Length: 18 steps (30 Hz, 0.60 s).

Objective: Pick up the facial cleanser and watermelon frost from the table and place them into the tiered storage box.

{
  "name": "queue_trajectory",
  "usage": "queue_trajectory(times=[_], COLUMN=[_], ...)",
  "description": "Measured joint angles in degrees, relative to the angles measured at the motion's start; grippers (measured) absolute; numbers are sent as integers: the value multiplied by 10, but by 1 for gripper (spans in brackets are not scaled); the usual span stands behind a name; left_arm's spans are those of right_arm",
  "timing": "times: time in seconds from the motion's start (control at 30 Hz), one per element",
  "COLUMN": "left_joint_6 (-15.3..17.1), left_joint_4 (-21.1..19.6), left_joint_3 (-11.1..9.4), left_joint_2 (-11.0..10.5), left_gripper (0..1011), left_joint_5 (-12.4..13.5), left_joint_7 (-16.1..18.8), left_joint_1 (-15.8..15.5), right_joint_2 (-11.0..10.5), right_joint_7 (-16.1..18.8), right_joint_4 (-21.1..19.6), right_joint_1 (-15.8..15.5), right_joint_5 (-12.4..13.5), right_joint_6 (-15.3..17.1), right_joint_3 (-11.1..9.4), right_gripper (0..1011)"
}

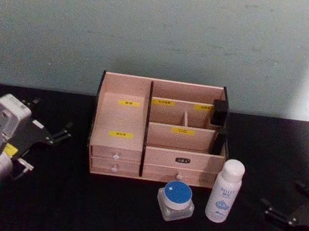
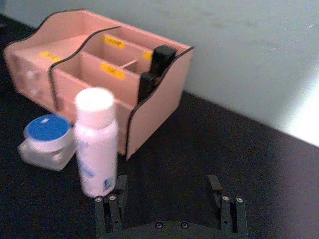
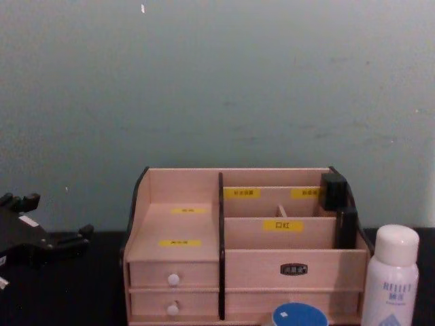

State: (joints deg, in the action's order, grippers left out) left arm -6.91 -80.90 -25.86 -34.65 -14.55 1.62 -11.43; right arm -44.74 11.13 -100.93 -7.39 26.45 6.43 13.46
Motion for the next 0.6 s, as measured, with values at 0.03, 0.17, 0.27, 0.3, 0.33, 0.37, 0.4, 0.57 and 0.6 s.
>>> queue_trajectory(times=[0.03,0.17,0.27,0.3,0.33,0.37,0.4,0.57,0.6], left_joint_6=[0,0,0,0,0,0,0,0,0], left_joint_4=[0,0,0,0,0,0,0,0,0], left_joint_3=[0,0,0,0,0,0,0,0,0], left_joint_2=[0,0,0,0,0,0,0,0,0], left_gripper=[1001,1001,1001,1001,1001,1001,1001,1001,1001], left_joint_5=[0,0,0,0,0,0,0,0,0], left_joint_7=[0,0,0,0,0,0,0,0,0], left_joint_1=[0,0,0,0,0,0,0,0,0], right_joint_2=[-3,-13,-17,-18,-18,-17,-17,-13,-12], right_joint_7=[6,35,59,69,74,82,87,113,120], right_joint_4=[-2,-9,-12,-14,-14,-15,-15,-13,-11], right_joint_1=[-2,-8,-7,-6,-4,-1,1,17,23], right_joint_5=[3,17,26,29,30,32,34,35,35], right_joint_6=[4,28,48,57,62,70,74,98,104], right_joint_3=[-2,-5,-4,-3,-2,0,2,14,19], right_gripper=[1002,1002,1002,1002,1002,1003,1002,1002,1003])
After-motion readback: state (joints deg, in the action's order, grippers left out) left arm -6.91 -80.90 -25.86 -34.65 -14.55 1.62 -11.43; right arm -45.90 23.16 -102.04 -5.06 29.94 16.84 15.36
